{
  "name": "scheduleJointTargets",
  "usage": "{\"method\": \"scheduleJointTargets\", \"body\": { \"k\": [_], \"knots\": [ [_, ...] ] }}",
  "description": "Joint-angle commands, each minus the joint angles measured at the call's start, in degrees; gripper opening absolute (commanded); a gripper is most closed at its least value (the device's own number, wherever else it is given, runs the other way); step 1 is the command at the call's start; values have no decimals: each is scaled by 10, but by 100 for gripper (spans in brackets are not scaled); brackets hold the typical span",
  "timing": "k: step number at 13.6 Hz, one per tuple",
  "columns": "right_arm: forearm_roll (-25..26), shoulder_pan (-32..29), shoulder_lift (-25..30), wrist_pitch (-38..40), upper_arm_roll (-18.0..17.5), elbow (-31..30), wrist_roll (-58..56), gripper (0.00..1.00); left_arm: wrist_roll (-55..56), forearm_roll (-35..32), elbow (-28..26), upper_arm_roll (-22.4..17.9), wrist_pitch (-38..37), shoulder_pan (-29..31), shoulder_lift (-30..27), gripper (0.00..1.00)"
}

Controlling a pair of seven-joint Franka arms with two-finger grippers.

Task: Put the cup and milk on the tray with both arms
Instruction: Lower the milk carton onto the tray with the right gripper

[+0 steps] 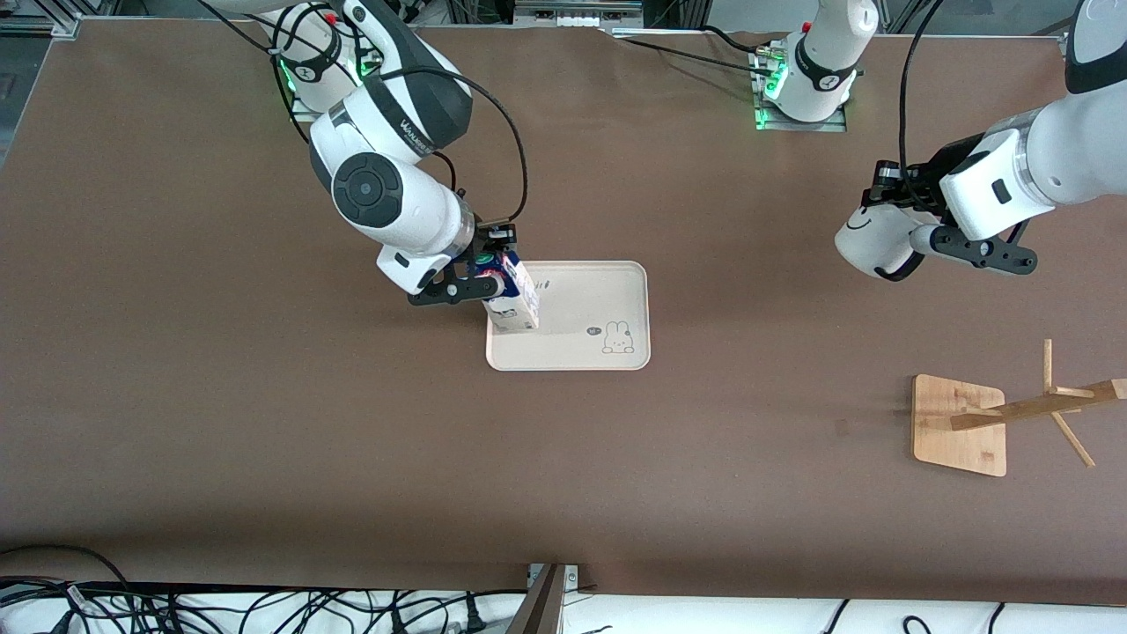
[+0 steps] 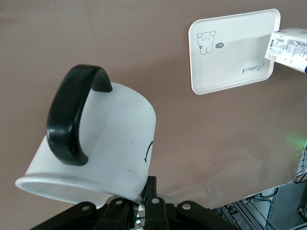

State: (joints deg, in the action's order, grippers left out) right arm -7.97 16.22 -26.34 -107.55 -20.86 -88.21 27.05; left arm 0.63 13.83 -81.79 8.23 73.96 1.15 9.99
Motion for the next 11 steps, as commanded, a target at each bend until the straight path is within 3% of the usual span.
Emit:
{"method": "scheduleJointTargets", "body": {
  "k": [1, 11],
  "knots": [
    [9, 19, -33, 3, 4, 46, 4, 47, -5, -11, 18, -1, -14, -1, 5, 0],
    [20, 10, -91, 3, 4, 47, 4, 49, -5, -11, 18, -1, -14, -1, 5, 0]
  ]
}}
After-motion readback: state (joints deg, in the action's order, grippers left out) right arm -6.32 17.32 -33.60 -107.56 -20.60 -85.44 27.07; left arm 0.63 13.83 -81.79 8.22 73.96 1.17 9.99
